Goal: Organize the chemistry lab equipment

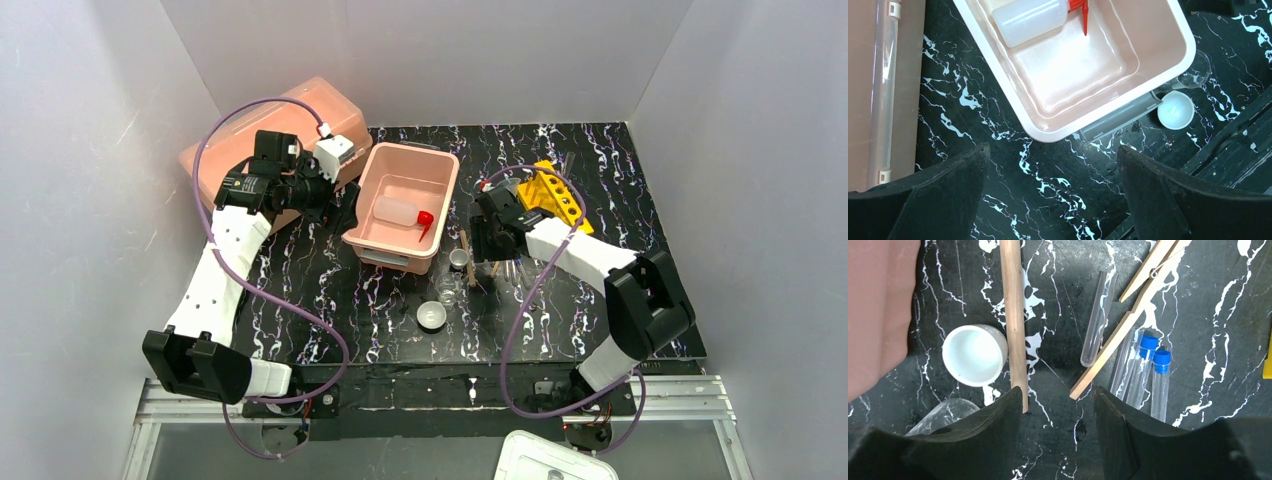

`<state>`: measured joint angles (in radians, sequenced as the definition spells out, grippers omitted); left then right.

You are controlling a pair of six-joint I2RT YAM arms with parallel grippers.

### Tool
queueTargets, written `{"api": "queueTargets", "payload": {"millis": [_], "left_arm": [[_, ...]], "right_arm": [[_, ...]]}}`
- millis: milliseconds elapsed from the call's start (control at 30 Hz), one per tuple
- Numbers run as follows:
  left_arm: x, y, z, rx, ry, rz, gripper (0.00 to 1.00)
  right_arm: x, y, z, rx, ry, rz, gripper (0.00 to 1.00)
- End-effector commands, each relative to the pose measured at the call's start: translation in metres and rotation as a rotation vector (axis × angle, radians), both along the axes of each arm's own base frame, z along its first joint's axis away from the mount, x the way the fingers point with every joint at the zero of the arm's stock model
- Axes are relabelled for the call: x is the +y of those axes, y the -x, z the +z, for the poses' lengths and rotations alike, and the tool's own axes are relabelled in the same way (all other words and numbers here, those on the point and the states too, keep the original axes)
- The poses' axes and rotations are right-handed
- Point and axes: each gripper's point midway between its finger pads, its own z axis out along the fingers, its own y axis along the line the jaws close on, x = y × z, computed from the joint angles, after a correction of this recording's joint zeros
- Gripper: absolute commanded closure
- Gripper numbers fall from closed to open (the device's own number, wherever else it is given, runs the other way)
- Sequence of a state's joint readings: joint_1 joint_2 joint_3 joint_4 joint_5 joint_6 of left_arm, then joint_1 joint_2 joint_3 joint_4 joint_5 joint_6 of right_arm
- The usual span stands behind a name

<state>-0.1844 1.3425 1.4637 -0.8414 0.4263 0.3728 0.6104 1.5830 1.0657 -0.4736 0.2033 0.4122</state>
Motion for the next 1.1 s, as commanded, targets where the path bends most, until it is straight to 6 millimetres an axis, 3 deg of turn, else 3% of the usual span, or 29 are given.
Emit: {"api": "queueTargets", "payload": {"millis": [0, 400, 1067], "left_arm": [[0.002, 0.01, 0.006, -0.024, 0.001, -0.02, 0.02], [0.002, 0.01, 0.003, -0.013, -0.003, -0.026, 0.02], [0.002, 0.008, 0.003, -0.015, -0.002, -0.027, 0.02]], "right_arm": [[0.005, -0.03, 0.008, -0.078, -0.003, -0.027, 0.39], [0.002, -0.063, -0.011, -0.039, -0.026, -0.063, 0.45], [0.001, -0.047, -0.044, 0.042, -0.025, -0.08, 0.6]]}}
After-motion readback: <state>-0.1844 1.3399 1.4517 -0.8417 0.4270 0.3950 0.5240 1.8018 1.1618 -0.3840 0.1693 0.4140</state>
